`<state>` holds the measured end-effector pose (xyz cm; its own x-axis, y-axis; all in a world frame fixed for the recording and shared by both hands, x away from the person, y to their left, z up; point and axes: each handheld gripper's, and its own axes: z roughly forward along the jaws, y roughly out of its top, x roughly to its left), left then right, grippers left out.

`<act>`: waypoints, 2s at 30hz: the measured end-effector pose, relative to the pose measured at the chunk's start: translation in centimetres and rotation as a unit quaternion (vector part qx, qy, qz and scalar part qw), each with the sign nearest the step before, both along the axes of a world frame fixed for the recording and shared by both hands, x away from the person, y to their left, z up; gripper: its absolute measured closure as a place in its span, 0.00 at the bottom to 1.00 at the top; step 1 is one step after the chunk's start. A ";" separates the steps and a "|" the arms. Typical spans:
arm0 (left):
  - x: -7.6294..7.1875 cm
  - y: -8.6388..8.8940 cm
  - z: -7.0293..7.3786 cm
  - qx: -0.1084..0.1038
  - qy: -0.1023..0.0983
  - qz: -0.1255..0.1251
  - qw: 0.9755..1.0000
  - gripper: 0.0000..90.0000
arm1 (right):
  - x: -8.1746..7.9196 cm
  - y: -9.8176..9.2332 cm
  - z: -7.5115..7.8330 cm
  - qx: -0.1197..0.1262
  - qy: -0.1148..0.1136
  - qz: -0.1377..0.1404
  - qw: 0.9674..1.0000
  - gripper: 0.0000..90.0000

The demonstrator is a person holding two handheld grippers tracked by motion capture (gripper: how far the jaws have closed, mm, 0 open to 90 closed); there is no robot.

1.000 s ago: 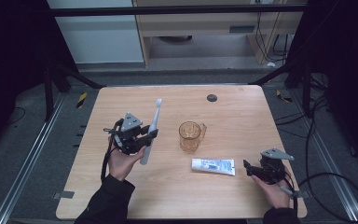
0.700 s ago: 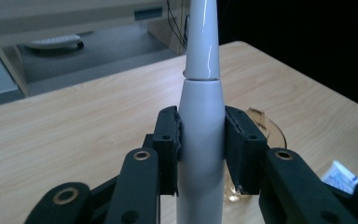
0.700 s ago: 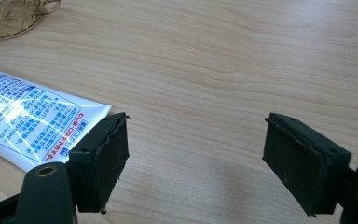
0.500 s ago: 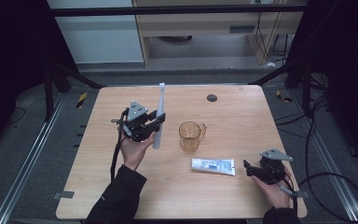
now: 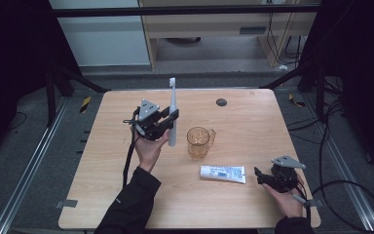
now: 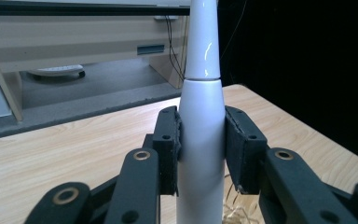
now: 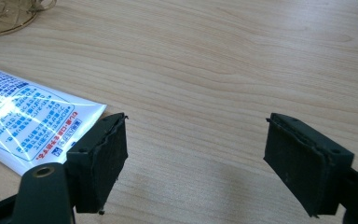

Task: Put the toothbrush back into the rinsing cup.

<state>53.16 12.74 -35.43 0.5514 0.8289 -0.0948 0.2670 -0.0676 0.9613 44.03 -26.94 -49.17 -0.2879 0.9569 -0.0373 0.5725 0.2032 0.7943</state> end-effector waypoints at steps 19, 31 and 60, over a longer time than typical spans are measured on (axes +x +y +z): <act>1.0 -2.6 1.0 -0.030 -0.041 -0.005 0.999 0.75 | 0.0 -0.2 -0.1 -0.001 -0.001 -0.002 1.000 0.23; 1.4 -4.2 0.3 -0.037 -0.053 -0.023 0.998 0.75 | 0.0 -0.1 -0.2 -0.005 -0.005 0.001 1.000 0.23; 1.2 -5.3 -5.0 -0.026 -0.030 -0.052 0.998 0.75 | 0.0 -0.1 -0.4 -0.018 -0.008 0.003 1.000 0.24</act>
